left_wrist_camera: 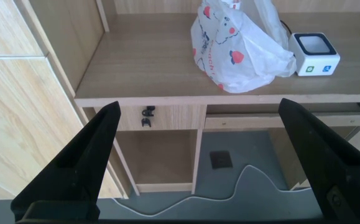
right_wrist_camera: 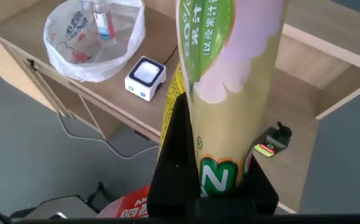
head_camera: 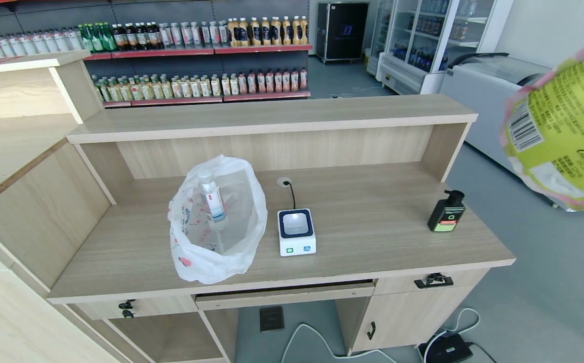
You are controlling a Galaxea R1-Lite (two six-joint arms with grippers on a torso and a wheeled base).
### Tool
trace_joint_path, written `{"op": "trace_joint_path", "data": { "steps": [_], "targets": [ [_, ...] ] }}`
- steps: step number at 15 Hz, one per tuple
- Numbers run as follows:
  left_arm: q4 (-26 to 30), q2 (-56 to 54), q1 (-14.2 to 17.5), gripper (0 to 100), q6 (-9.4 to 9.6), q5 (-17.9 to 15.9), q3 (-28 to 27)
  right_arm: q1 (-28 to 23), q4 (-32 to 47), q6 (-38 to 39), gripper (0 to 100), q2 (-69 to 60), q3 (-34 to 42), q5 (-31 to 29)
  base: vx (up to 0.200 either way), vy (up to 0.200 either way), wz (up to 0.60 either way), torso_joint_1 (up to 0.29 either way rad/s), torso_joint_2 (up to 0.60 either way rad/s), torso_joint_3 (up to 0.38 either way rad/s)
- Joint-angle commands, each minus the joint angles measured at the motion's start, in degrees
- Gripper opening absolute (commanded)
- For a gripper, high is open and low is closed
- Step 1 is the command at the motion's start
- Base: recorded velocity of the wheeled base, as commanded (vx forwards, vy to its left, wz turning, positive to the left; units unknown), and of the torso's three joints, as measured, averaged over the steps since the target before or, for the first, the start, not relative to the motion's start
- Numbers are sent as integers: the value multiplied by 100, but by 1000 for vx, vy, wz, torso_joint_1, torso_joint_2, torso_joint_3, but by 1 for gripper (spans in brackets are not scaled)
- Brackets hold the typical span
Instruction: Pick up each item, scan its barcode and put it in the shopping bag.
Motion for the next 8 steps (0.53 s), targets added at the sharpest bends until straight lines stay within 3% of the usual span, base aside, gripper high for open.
{"op": "trace_joint_path", "data": {
  "steps": [1,4,6,8],
  "targets": [
    [0,2,-1,100,-1,2,0,-446,-794,-28,0,50,635,-14,0,0,0,0,0,0],
    [0,2,-1,100,-10,2,0,-138,-2913,-28,0,586,1347,-594,0,0,0,0,0,0],
    [0,2,-1,100,-1,2,0,-33,-3458,-37,0,753,1725,-788,0,0,0,0,0,0],
    [0,2,-1,100,-1,2,0,-42,-3484,-239,0,832,1839,-832,0,0,0,0,0,0]
  ]
}}
